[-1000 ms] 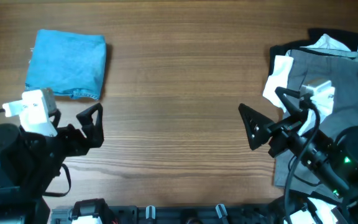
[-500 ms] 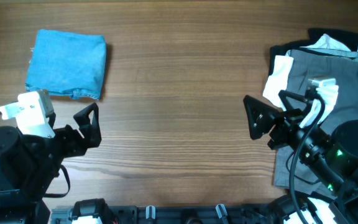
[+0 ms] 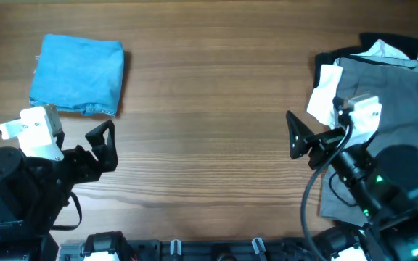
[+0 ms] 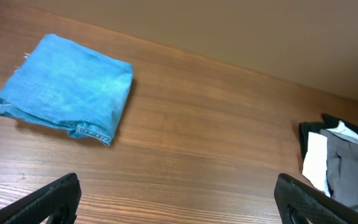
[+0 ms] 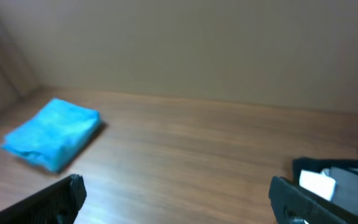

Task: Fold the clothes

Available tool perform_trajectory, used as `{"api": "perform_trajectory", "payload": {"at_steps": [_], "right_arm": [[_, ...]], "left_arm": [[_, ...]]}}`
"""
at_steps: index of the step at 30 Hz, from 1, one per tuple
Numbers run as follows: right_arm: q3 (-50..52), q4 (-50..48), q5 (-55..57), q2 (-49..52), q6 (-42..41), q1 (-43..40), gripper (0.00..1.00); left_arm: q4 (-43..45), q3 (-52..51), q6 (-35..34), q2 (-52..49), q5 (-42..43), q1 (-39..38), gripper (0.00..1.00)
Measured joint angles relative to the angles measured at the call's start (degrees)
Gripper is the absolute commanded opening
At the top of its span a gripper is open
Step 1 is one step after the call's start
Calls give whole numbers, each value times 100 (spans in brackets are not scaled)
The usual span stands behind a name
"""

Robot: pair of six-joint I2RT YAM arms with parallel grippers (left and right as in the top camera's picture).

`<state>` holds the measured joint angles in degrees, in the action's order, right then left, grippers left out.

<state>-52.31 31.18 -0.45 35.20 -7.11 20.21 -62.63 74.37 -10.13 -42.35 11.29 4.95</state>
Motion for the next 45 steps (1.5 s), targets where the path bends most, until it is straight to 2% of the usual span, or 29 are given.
{"api": "perform_trajectory", "payload": {"at_steps": [4,11,18,28,45], "right_arm": [[1154,-424,-170,-922,116,-293,100],[2516,-734,-269,-2306,142,-678,100],[3550,-925,-297,-3117,142,-767,100],[4865,-2487,-299,-3410,144,-767,100],[5003,-2699,-297,-3410,142,-767,100]], "left_arm": [[0,0,0,0,-15,-2,100],[-2,0,0,0,-24,-4,100],[-2,0,0,0,-35,-4,100],[-2,0,0,0,-37,-4,100],[-2,0,0,0,-37,-4,100]]}}
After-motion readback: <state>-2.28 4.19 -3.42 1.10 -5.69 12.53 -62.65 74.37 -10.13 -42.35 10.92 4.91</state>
